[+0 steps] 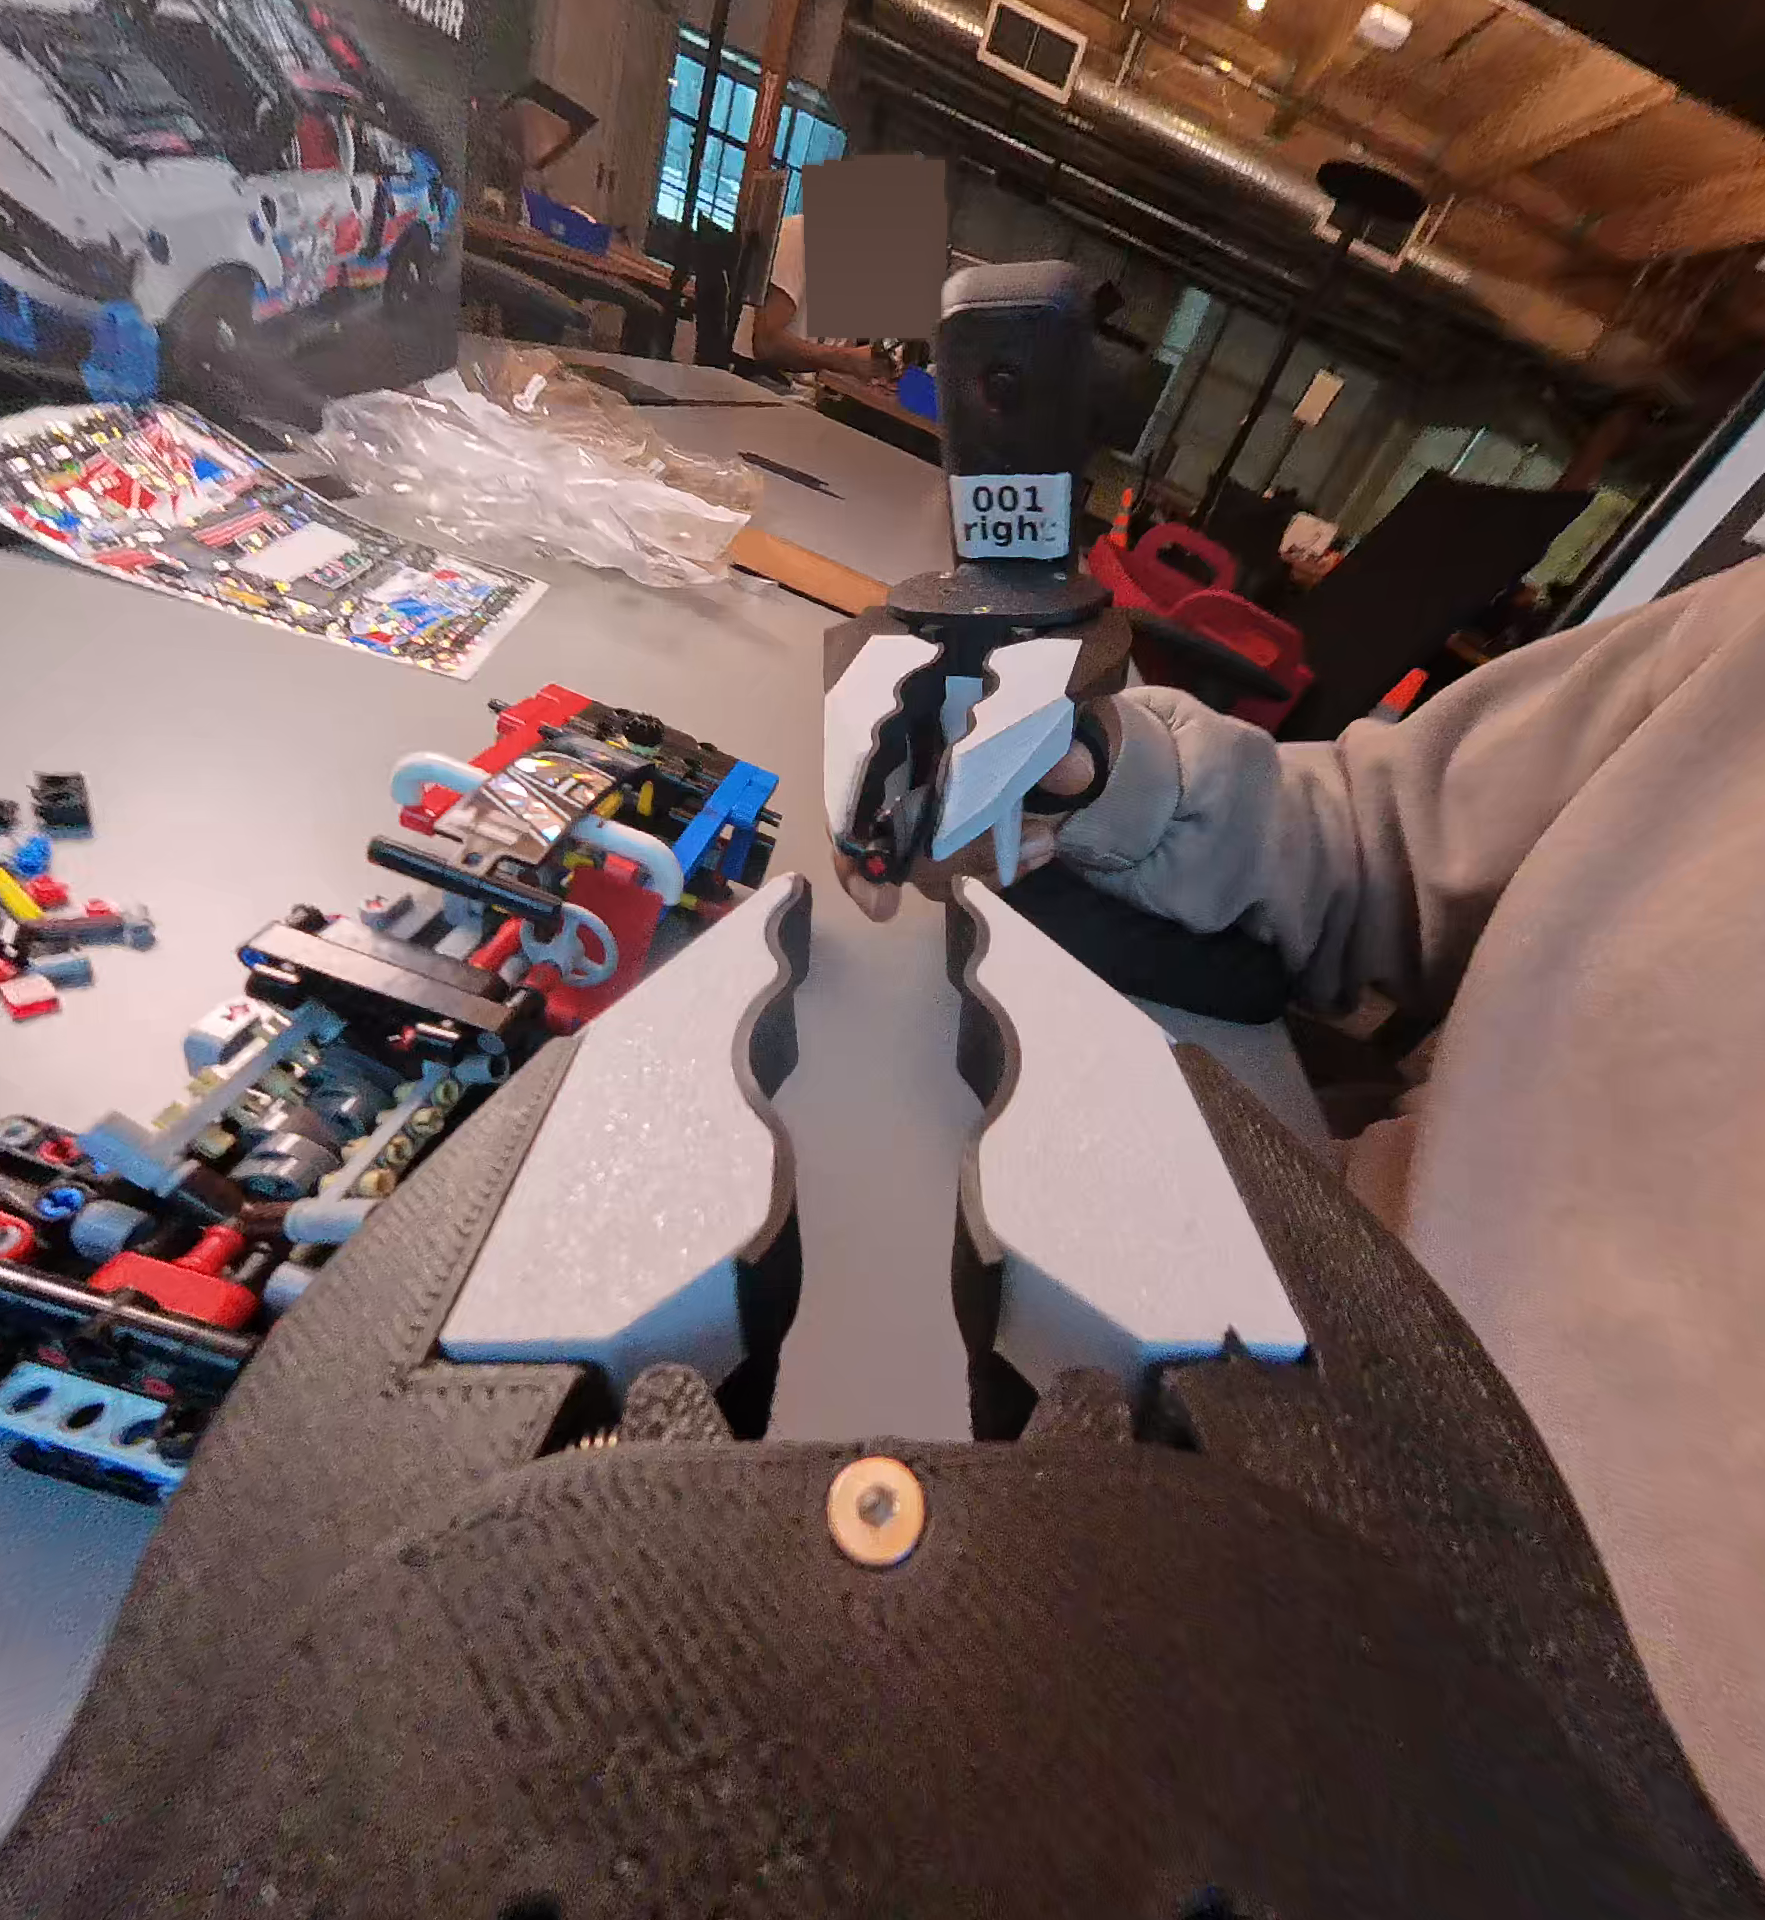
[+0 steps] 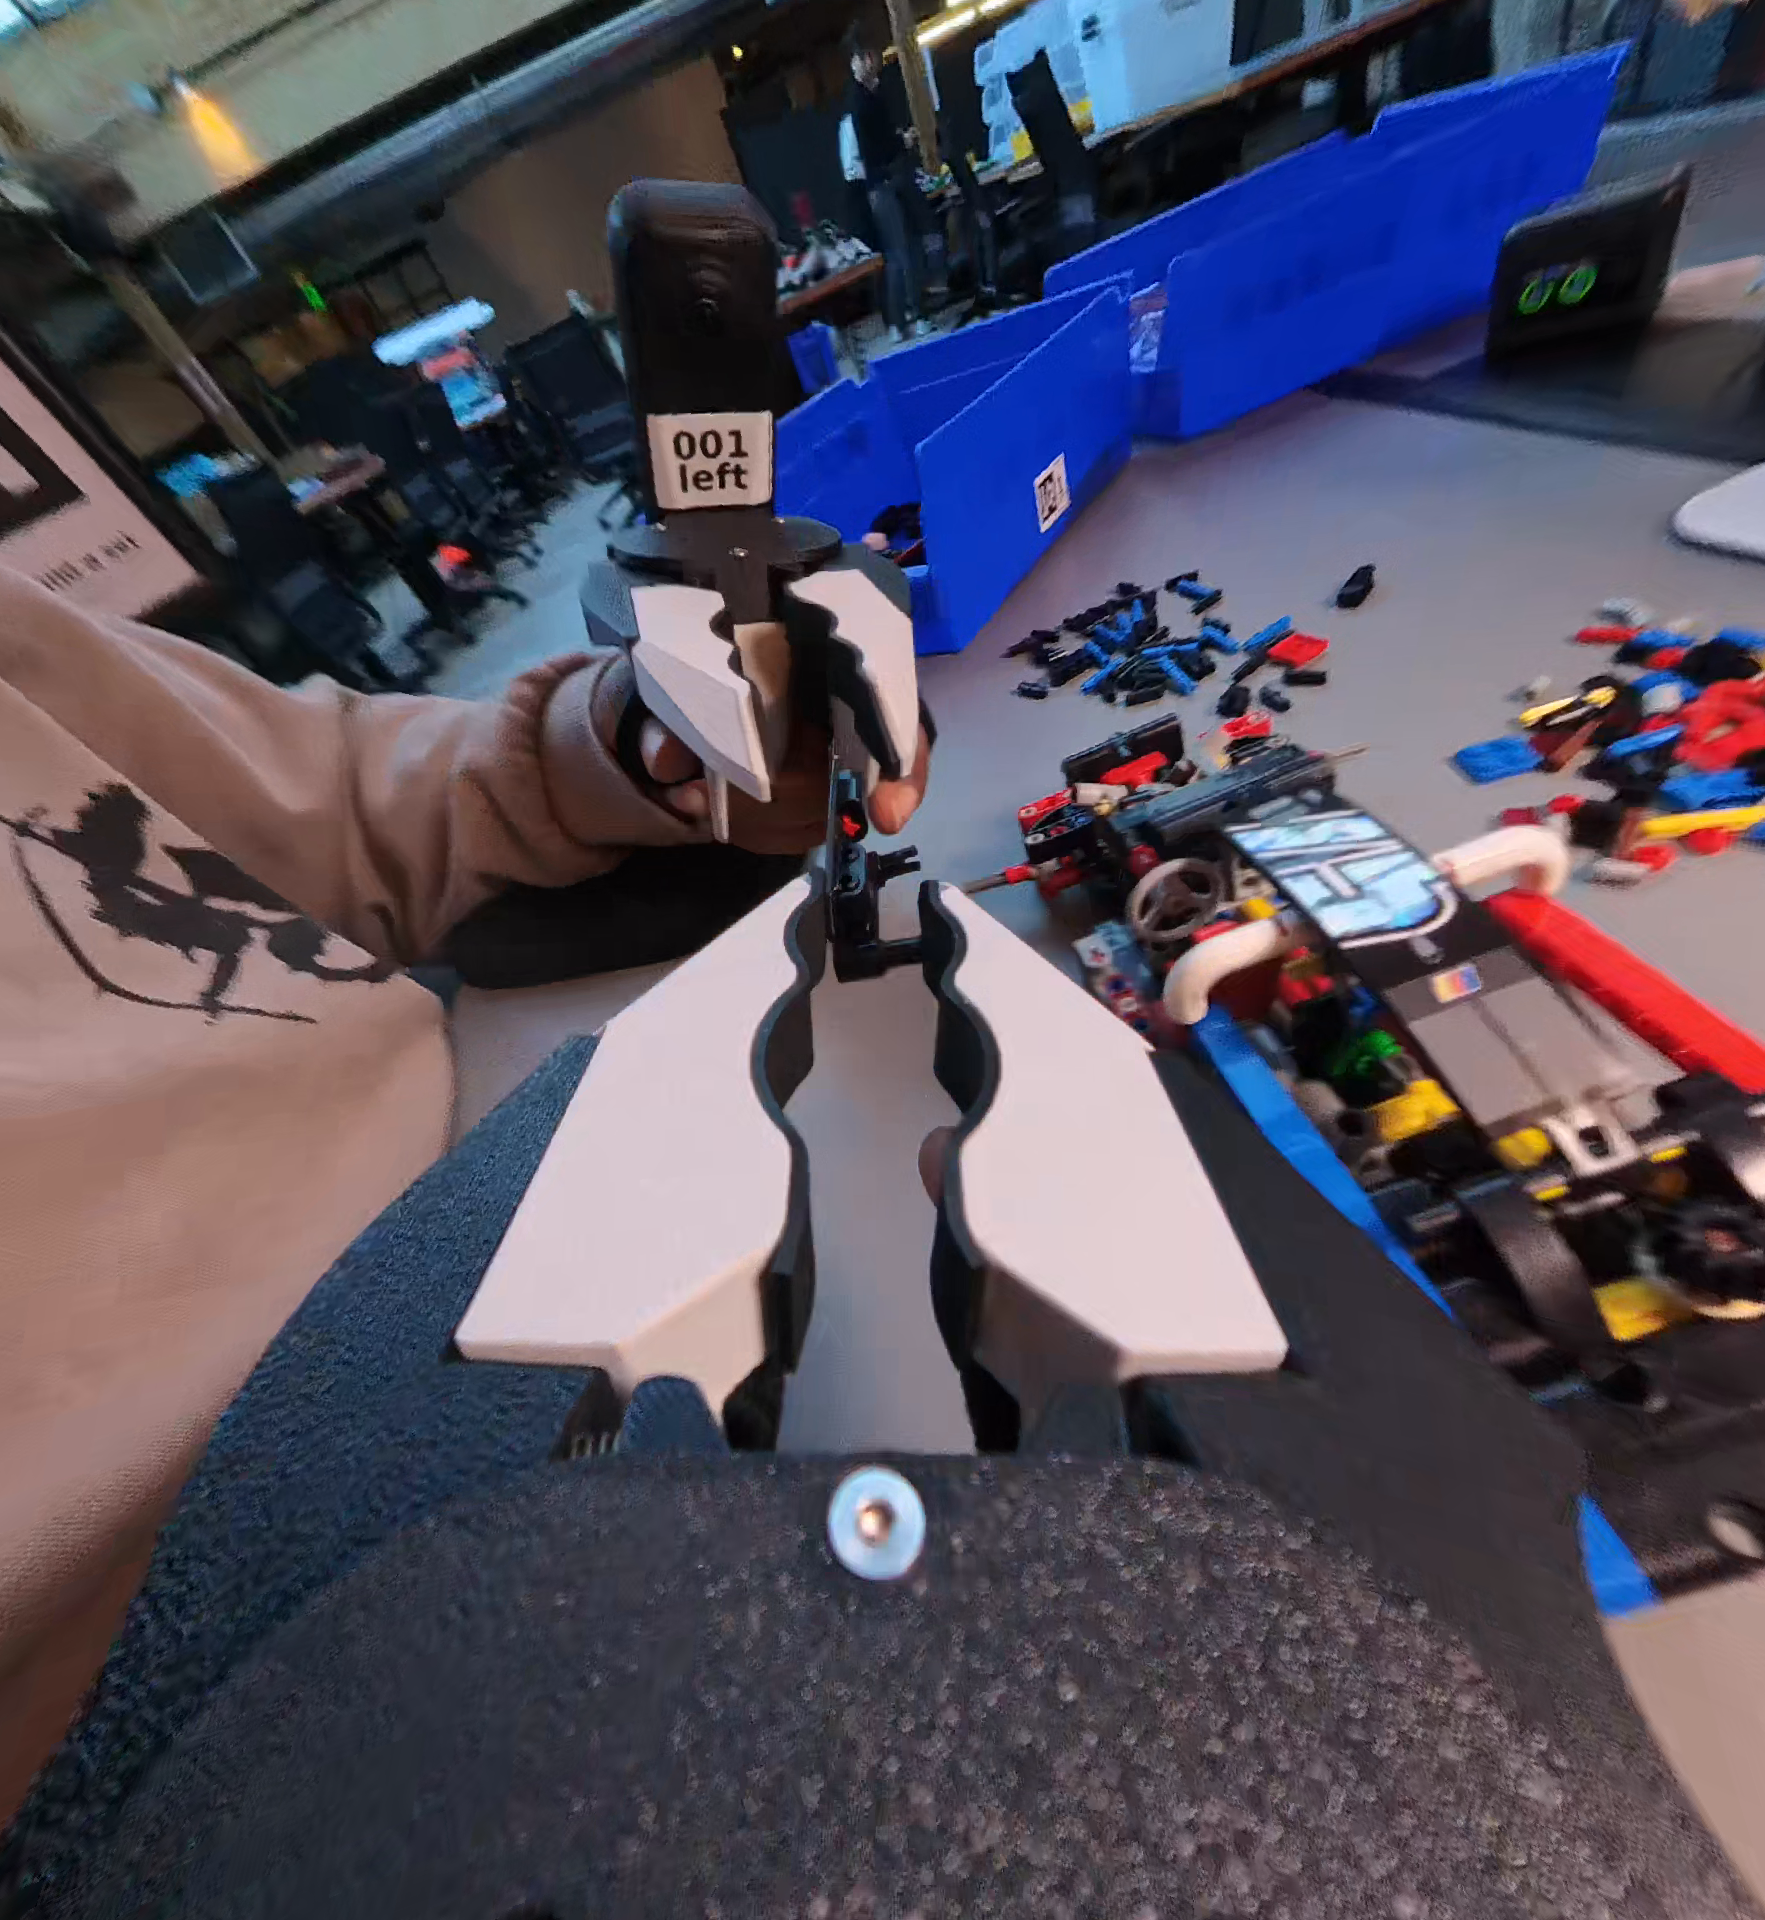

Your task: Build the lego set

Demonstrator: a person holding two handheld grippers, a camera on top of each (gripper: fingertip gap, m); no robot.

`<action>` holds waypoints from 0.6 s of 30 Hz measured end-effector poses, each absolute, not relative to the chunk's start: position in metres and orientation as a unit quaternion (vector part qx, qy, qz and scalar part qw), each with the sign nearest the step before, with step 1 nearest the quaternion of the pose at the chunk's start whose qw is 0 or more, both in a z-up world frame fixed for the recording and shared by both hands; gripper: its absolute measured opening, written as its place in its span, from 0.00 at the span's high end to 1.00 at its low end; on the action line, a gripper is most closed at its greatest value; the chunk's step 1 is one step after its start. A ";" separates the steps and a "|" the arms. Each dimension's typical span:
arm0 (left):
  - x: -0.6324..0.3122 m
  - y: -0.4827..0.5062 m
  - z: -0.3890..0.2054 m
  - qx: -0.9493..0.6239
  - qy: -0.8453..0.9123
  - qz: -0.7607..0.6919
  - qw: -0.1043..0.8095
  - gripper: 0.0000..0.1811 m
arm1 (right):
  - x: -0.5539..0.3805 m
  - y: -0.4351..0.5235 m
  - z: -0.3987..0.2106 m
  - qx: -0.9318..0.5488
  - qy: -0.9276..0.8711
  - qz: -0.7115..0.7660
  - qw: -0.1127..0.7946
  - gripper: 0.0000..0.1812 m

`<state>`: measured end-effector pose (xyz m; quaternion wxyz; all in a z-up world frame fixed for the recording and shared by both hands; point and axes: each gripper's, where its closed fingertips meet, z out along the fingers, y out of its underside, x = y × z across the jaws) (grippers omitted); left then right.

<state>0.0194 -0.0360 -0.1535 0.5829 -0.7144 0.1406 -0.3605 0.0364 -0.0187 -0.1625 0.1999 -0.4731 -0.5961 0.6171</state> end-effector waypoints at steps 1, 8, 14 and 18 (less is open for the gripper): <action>0.021 -0.036 -0.153 -0.714 0.158 -0.332 0.595 0.85 | 0.037 -0.023 -0.162 -0.487 -0.574 0.640 0.152 0.92; 0.036 -0.041 -0.146 -0.697 0.225 -0.266 0.627 0.92 | 0.040 -0.040 -0.155 -0.512 -0.454 0.727 -0.053 0.92; 0.034 -0.041 -0.136 -0.678 0.169 -0.361 0.618 0.96 | 0.037 -0.045 -0.151 -0.512 -0.435 0.738 -0.067 0.92; 0.030 -0.040 -0.135 -0.671 0.127 -0.420 0.598 0.96 | 0.035 -0.048 -0.157 -0.514 -0.451 0.727 -0.057 0.92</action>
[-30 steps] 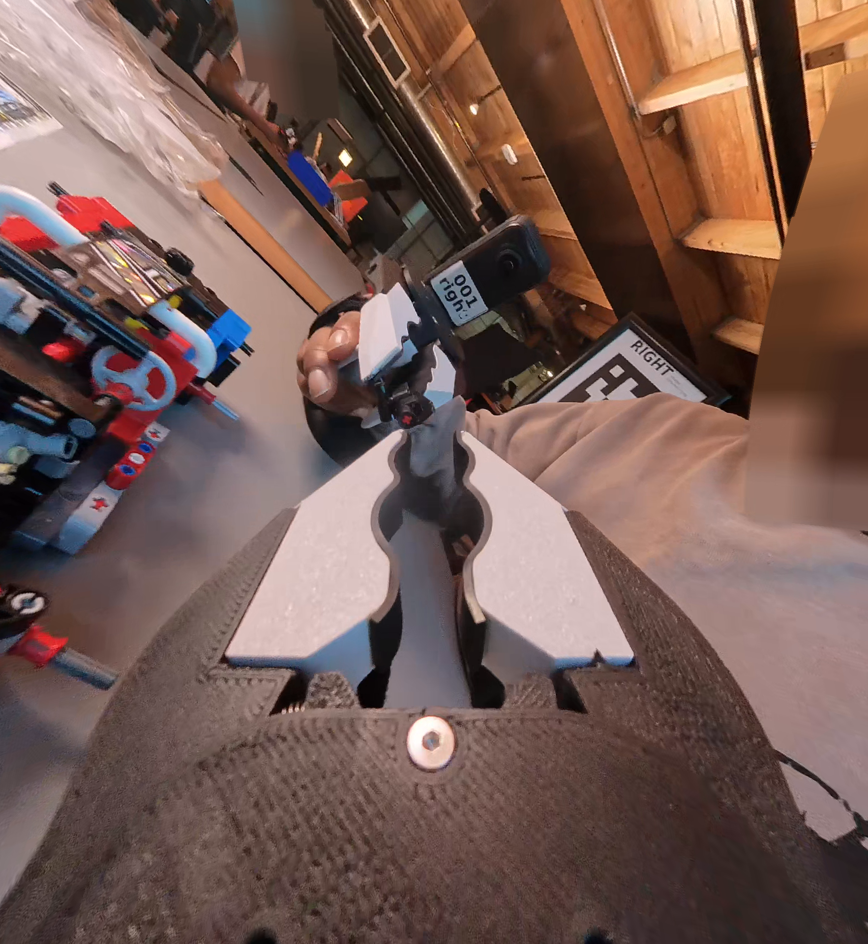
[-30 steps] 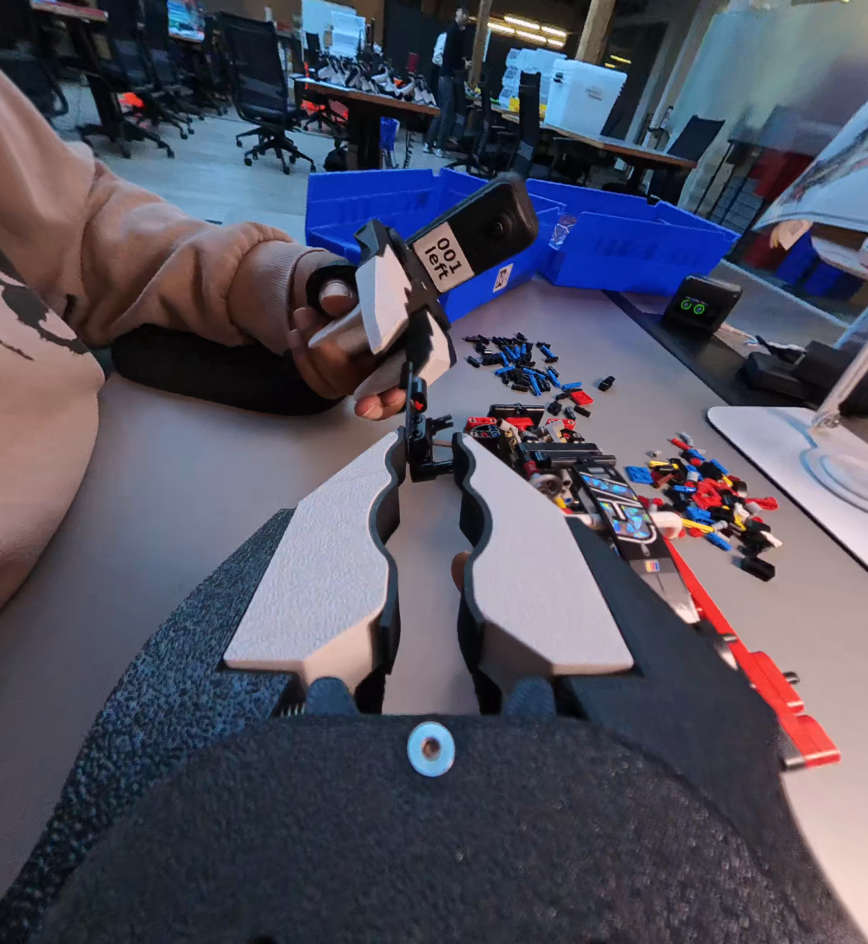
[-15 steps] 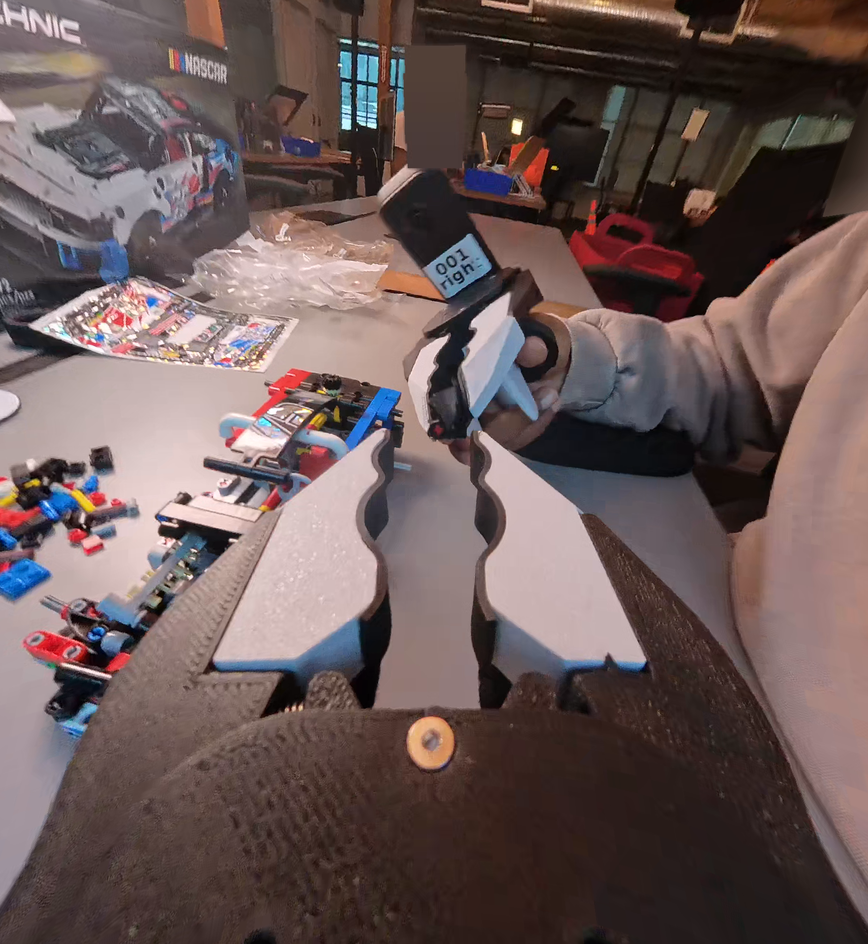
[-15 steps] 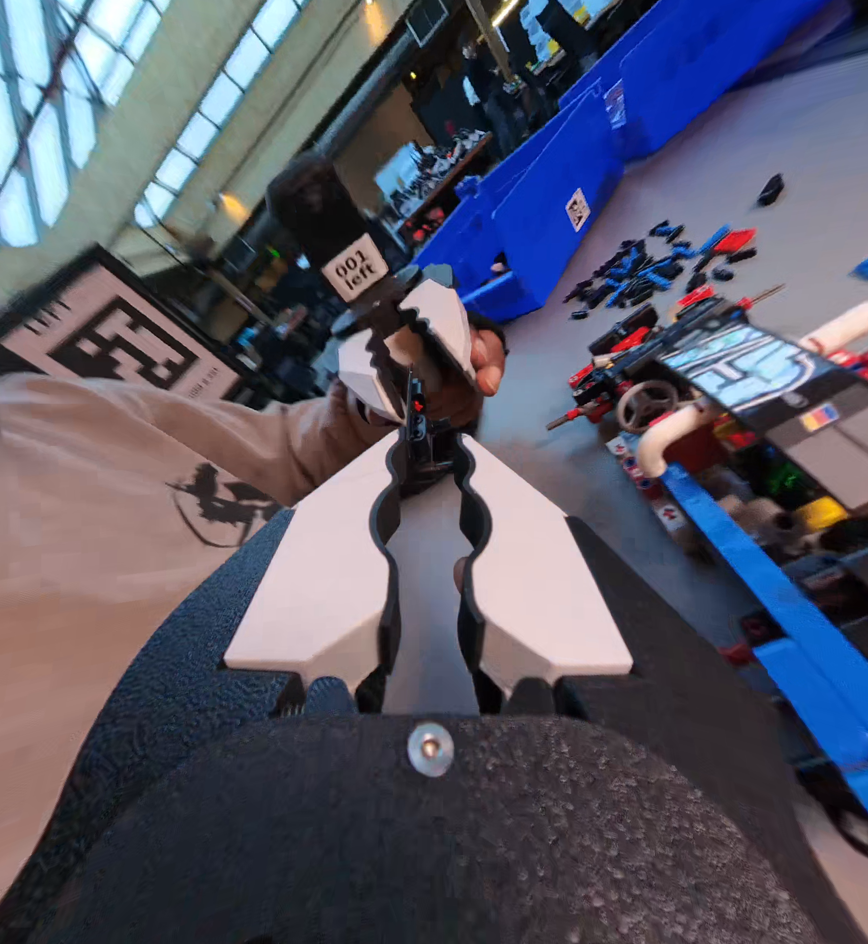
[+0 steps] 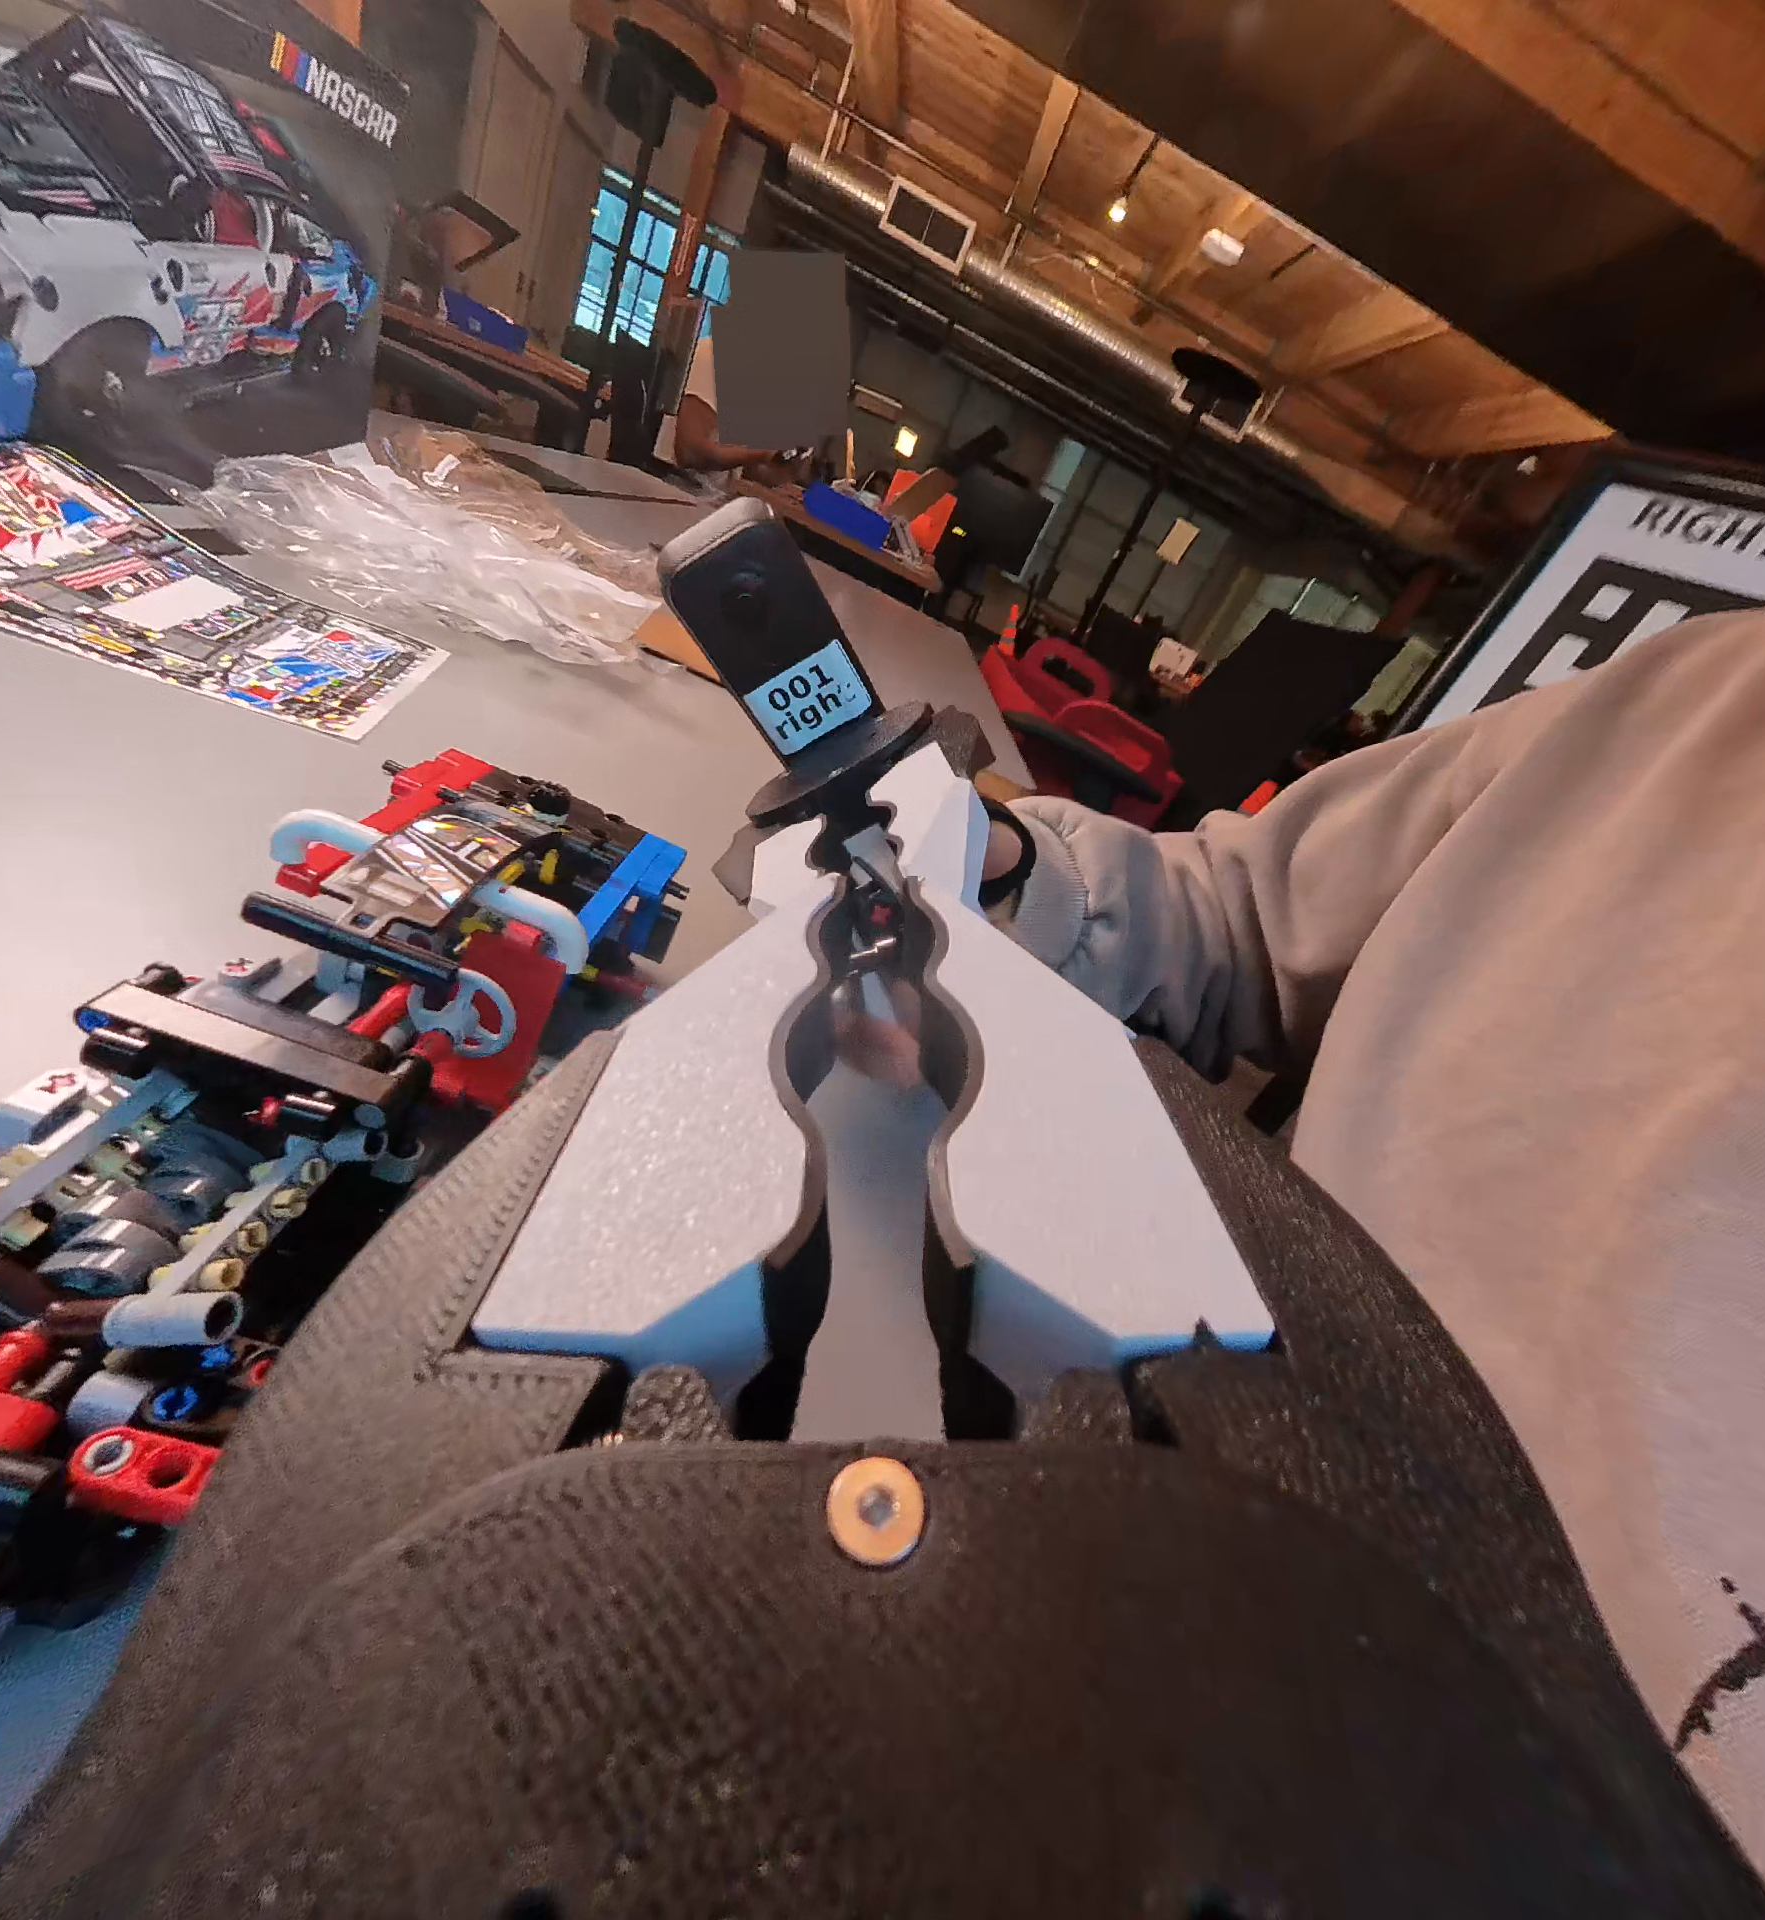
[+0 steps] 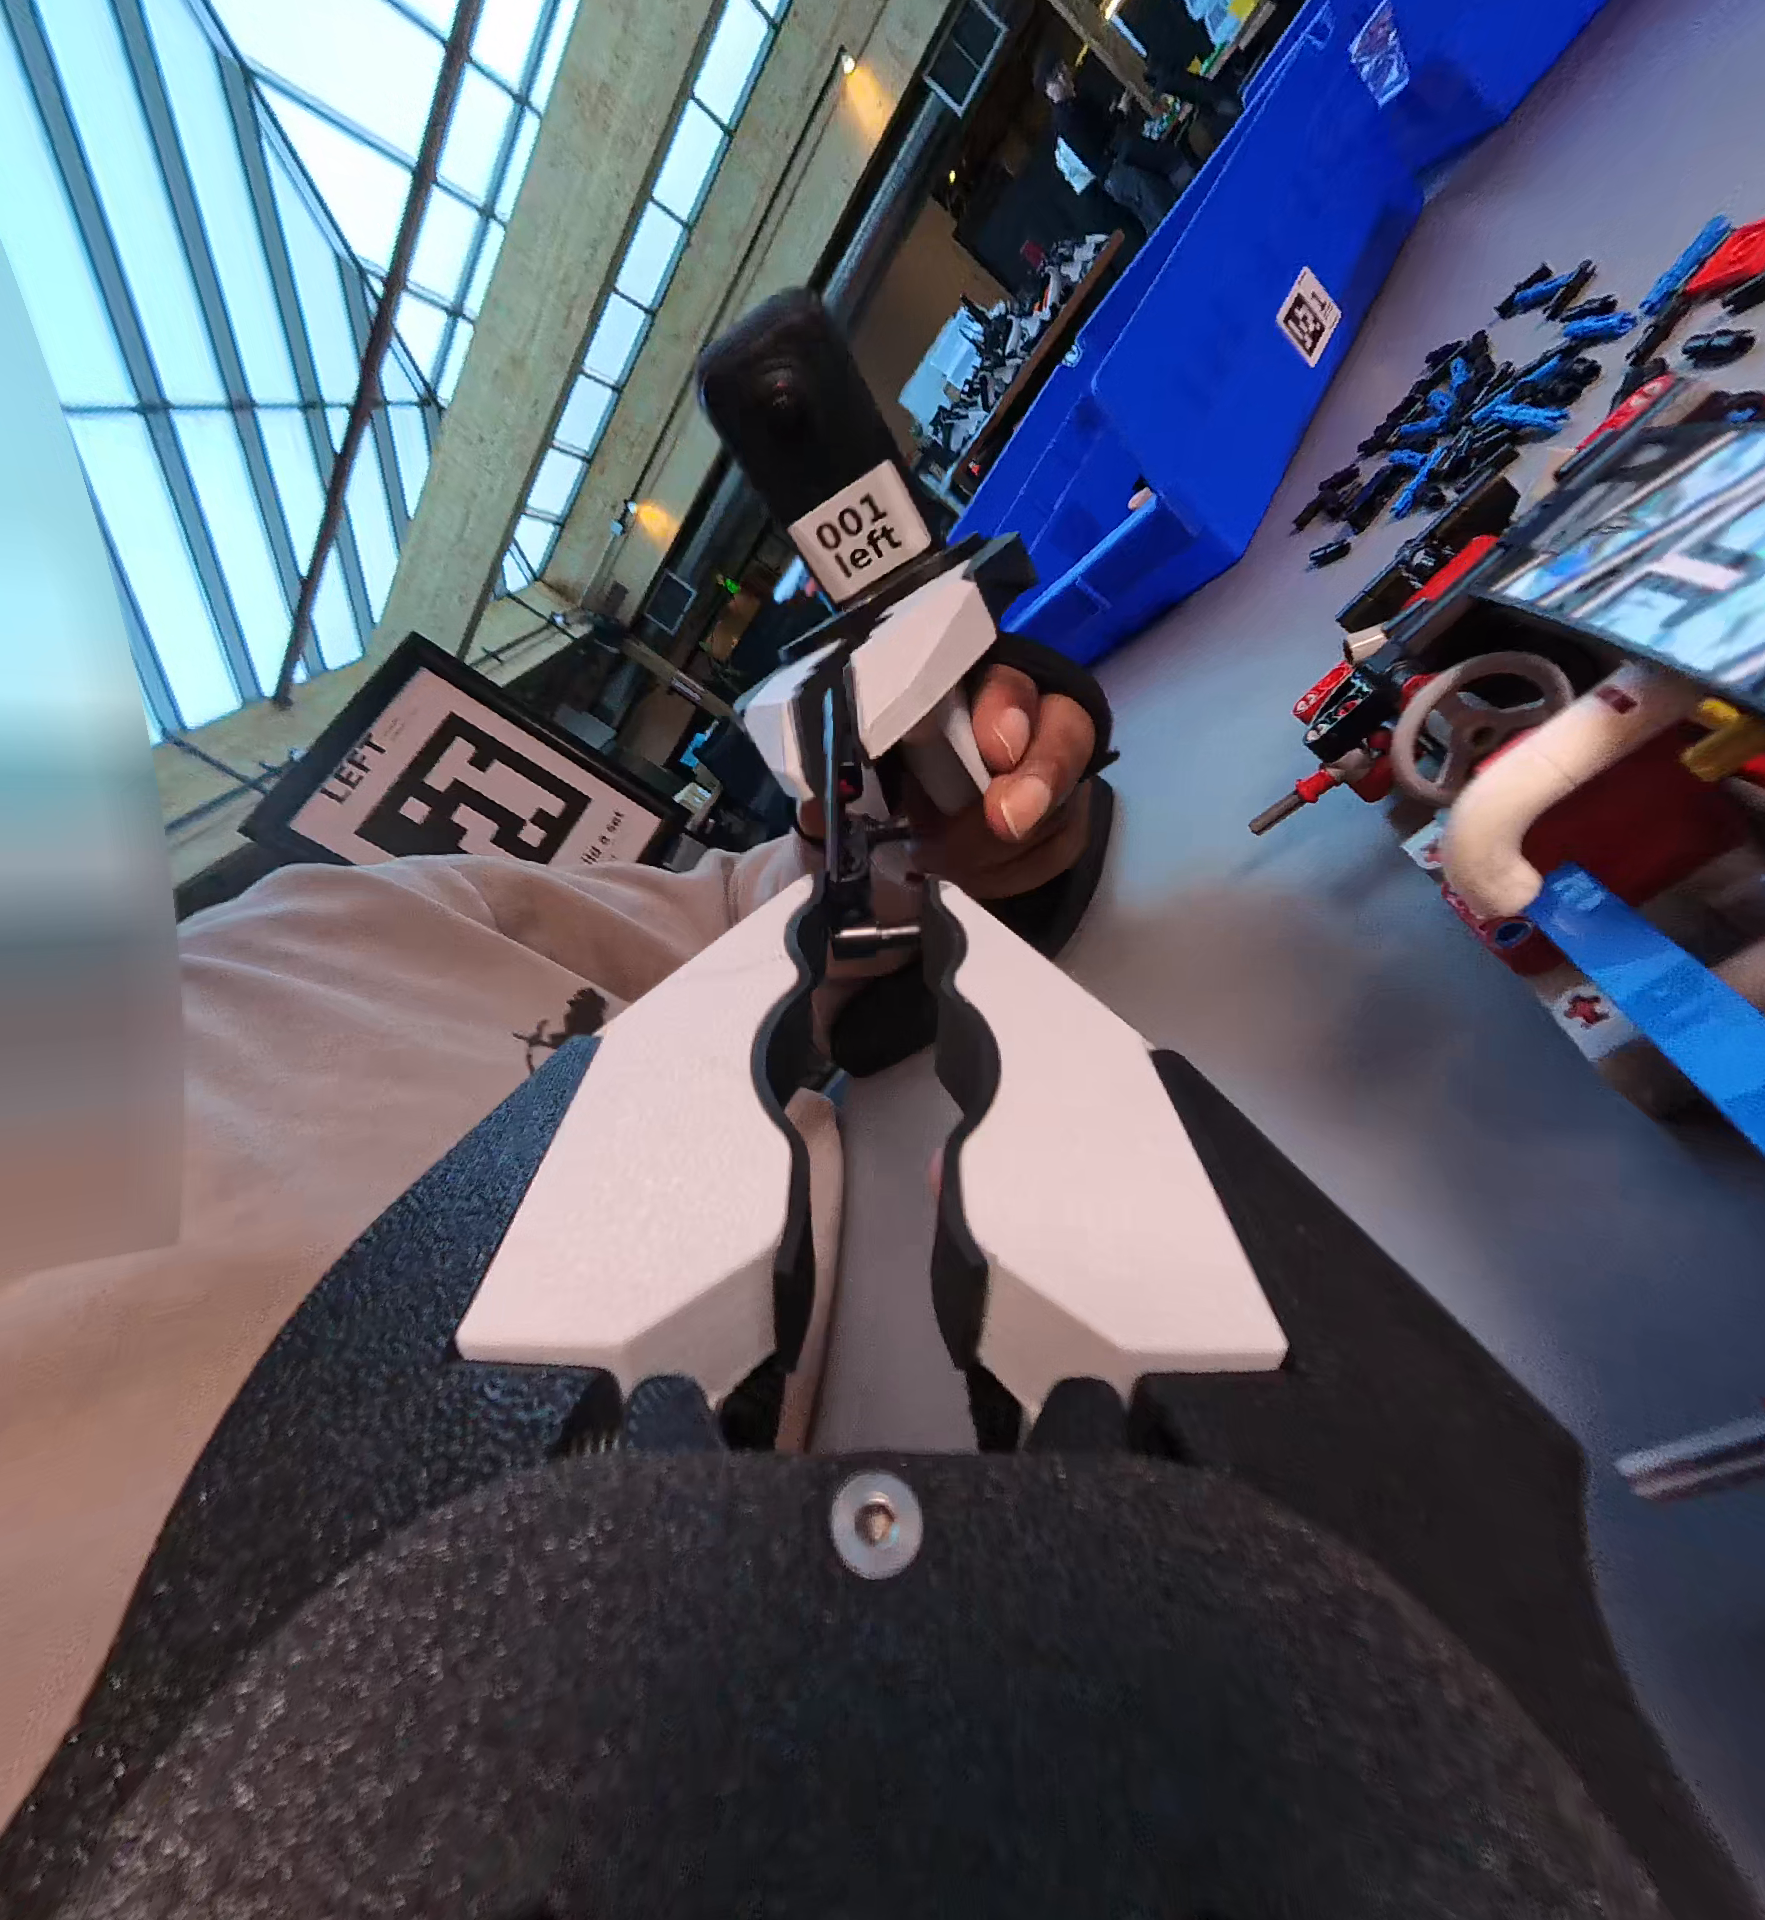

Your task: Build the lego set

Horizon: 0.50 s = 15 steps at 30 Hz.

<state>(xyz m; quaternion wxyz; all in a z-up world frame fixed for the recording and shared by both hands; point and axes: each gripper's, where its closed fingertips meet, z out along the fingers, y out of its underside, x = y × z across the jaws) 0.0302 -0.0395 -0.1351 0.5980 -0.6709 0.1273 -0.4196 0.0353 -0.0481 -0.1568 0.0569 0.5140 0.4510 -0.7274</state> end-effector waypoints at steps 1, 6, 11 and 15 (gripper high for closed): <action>0.029 -0.040 -0.133 -0.664 0.117 -0.439 0.594 0.97 | 0.037 -0.050 -0.159 0.506 0.474 -0.720 0.042 0.88; 0.027 -0.044 -0.135 -0.661 0.105 -0.486 0.562 0.96 | 0.041 -0.044 -0.157 0.447 0.594 -0.657 -0.124 0.79; 0.036 -0.048 -0.140 -0.671 0.123 -0.498 0.536 0.96 | 0.043 -0.043 -0.154 0.429 0.620 -0.636 -0.165 0.89; 0.039 -0.048 -0.140 -0.669 0.126 -0.498 0.537 0.97 | 0.043 -0.053 -0.155 0.443 0.599 -0.657 -0.110 0.98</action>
